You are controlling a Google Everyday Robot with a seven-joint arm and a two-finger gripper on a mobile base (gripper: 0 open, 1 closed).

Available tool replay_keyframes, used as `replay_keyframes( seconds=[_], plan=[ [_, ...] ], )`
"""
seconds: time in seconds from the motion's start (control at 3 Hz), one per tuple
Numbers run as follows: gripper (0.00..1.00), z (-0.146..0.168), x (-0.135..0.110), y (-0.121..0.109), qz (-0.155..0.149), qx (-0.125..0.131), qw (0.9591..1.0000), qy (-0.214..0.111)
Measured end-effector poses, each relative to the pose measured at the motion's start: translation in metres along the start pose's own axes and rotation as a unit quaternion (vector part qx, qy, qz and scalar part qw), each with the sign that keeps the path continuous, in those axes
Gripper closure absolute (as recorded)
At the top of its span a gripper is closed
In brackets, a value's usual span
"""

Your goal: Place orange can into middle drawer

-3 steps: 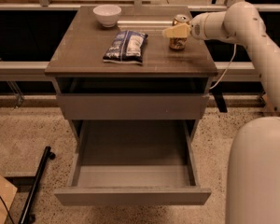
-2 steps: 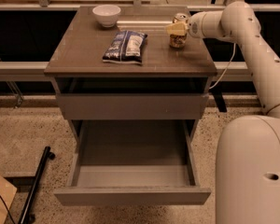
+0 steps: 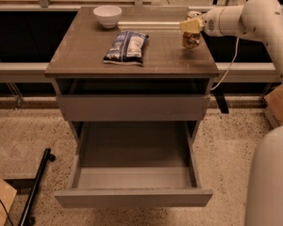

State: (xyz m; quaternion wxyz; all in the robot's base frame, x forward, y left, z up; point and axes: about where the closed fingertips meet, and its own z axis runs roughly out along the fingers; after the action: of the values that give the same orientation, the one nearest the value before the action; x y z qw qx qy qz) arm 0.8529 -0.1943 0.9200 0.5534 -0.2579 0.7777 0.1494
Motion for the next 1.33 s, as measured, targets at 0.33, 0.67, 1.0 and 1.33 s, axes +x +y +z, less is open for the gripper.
replay_keyframes(
  seconds=[0.33,0.67,1.0,1.33],
  plan=[
    [1.0,-0.066,-0.015,0.035,-0.034,-0.012,0.9993,0.012],
    [1.0,-0.128,-0.02,0.089,-0.08,-0.042,0.9957,0.022],
    [1.0,-0.164,-0.005,0.152,-0.135,-0.082,0.9867,0.036],
    [1.0,-0.166,0.018,0.207,-0.17,-0.137,0.9743,0.054]
  ],
)
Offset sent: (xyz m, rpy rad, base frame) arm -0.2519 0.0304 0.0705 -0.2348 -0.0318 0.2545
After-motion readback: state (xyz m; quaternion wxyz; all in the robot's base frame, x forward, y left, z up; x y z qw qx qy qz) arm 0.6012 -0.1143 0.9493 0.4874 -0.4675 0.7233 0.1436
